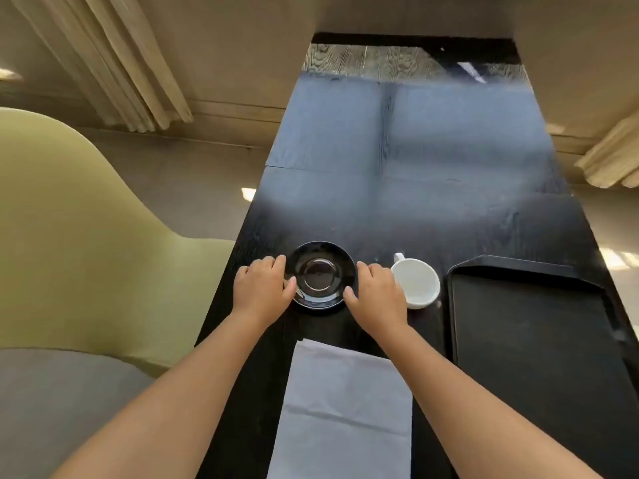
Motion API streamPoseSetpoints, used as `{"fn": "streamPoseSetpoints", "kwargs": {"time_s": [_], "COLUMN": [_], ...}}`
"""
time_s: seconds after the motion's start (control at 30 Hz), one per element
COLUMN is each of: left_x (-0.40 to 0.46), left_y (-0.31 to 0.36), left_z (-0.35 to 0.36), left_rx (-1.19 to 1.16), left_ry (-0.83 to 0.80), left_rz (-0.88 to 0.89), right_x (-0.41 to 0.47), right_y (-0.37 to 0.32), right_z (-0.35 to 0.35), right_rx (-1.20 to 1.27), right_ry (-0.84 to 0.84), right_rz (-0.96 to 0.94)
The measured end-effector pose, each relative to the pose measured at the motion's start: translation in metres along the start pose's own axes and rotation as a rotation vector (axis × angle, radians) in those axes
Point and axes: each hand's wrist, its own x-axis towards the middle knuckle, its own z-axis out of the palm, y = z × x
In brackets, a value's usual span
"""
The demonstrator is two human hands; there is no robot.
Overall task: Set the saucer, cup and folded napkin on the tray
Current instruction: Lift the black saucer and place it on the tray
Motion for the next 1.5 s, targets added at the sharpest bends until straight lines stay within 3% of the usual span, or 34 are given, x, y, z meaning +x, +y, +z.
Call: {"fn": "streamPoseSetpoints", "kwargs": {"time_s": [0.17, 0.33, 0.5, 0.73, 0.97, 1.27, 1.5], "left_x": [0.027, 0.036, 0.032, 0.016, -0.031, -0.078, -0.062], "left_y": [-0.022, -0.025, -0.019, -0.013, 0.0, 0.11, 0.224], "left_z": [0.037, 0.058, 0.064, 0.062, 0.033, -0.02, 0.003], "left_rx": [0.001, 0.002, -0.168, -0.645, -1.144, -1.457, -1.379], "left_ry": [-0.048, -0.036, -0.036, -0.081, -0.086, -0.147, -0.279], "left_rz": [-0.046, 0.03, -0.002, -0.248, -0.446, -0.387, -0.236], "right_x": [0.036, 0.047, 0.048, 0.041, -0.014, -0.106, -0.111], "right_y": [0.007, 0.015, 0.012, 0.014, 0.019, 0.109, 0.213], "right_z": [0.032, 0.048, 0.054, 0.054, 0.019, -0.059, -0.091], "right_rx": [0.001, -0.003, 0.143, 0.57, 0.868, 1.062, 1.034], "right_ry": [-0.048, -0.076, -0.13, -0.133, -0.016, 0.205, 0.245], "right_rz": [0.049, 0.034, 0.079, 0.251, 0.197, 0.326, 0.383]}}
